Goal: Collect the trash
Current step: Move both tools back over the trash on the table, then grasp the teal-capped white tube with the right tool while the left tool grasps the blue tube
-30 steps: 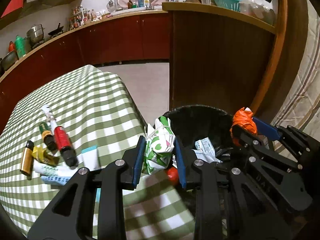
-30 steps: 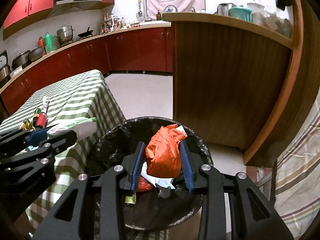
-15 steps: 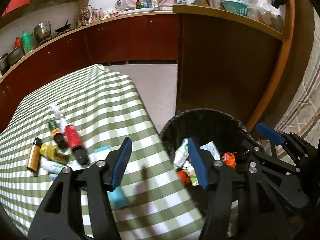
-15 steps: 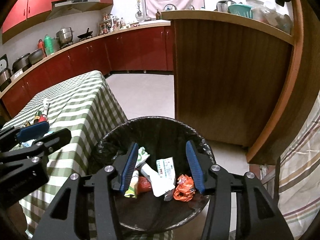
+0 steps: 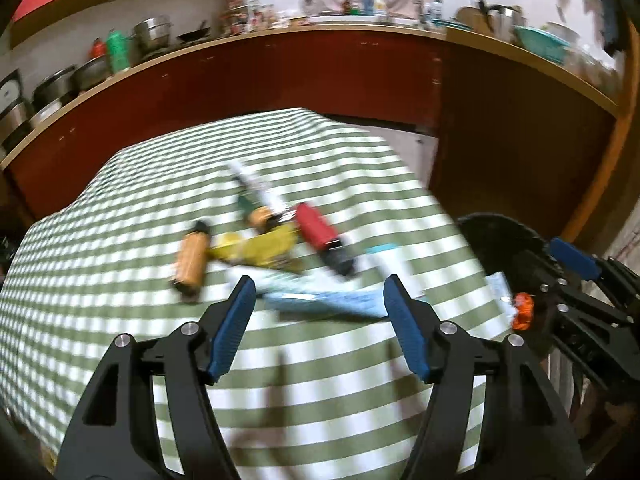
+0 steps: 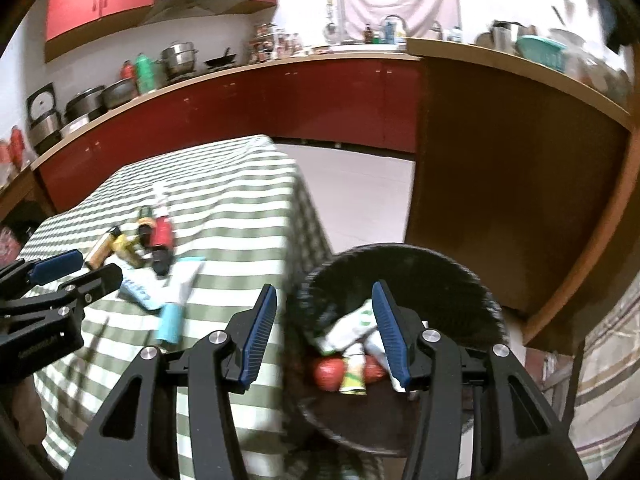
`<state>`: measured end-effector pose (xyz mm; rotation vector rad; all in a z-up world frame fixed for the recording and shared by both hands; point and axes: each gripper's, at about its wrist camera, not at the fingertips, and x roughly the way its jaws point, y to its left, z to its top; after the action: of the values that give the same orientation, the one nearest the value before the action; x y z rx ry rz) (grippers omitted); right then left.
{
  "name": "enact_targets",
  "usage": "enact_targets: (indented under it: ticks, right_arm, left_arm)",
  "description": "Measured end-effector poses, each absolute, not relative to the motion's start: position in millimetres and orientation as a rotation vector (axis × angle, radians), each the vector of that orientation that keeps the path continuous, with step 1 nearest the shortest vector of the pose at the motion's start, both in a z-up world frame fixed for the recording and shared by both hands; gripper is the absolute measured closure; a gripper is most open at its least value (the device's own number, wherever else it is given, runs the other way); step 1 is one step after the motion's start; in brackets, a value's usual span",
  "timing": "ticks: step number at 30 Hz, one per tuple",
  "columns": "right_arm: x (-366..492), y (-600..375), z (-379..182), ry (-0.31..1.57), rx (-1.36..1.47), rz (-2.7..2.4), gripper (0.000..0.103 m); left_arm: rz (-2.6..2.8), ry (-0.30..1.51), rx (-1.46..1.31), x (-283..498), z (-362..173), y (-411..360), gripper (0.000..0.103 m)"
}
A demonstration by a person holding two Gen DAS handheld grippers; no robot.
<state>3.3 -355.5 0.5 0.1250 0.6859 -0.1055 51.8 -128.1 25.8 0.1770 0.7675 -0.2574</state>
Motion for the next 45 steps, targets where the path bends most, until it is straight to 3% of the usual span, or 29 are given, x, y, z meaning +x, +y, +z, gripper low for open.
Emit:
enact_targets:
  ticks: [14,21,26,45]
  right_arm:
    - [27.6,-285.0,-3.2,0.744,0.065,0.007,0.054]
    - [34.6,-273.4,-15.2,0.805,0.054,0.031,0.069]
    - [33.4,-269.2,-16.9,0.814,0.054,0.039,0.087]
    - [15.6,-307.4,-12.4,0.782,0.111,-0.027,0.089]
  left_arm:
    - [-0.118,0.813,0.115,57.5,16.7,-41.2,0.033]
    - [-0.121,0.828,0.095,58.9,11.6,-33.3,0.033]
    - [-0.136,0.838,0.09,58.1,7.8,-36.7,0.033]
    - [-0.263,0.829,0.155,56.9,2.9,-88.9,0.032]
